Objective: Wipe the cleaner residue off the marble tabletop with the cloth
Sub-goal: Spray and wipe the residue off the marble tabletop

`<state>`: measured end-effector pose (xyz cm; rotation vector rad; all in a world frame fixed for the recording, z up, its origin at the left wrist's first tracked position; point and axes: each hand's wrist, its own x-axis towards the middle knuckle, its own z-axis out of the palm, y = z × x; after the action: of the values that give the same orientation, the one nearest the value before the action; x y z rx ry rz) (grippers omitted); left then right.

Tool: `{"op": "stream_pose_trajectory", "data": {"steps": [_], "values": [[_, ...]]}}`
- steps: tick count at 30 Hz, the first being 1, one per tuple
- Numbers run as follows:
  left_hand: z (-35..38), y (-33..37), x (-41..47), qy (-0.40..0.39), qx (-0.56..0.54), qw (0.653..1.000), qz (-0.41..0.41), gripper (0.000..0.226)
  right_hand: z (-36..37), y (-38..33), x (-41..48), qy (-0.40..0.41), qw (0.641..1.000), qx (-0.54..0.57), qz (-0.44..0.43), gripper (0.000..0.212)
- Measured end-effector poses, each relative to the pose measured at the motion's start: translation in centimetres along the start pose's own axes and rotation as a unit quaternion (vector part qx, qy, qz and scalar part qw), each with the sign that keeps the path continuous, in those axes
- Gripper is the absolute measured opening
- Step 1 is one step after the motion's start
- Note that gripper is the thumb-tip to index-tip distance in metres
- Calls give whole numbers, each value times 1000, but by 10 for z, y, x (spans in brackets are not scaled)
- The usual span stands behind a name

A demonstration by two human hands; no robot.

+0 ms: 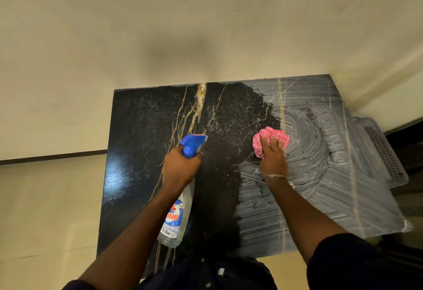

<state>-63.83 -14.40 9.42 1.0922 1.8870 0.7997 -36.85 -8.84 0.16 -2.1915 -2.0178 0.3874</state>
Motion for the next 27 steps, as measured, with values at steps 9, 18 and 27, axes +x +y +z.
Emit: {"op": "stream_pose_trajectory", "data": {"steps": [9,18,27], "values": [[2,10,-5,6,-2,1000,6,10,47,-97,-62,-79,974,57,-205,90],[-1,4,-10,-5,-3,1000,9,18,13,0,-33,-45,992,16,-119,83],[1,-7,-22,-16,6,1000,0,25,22,-14,-44,8,999,36,-14,81]]}}
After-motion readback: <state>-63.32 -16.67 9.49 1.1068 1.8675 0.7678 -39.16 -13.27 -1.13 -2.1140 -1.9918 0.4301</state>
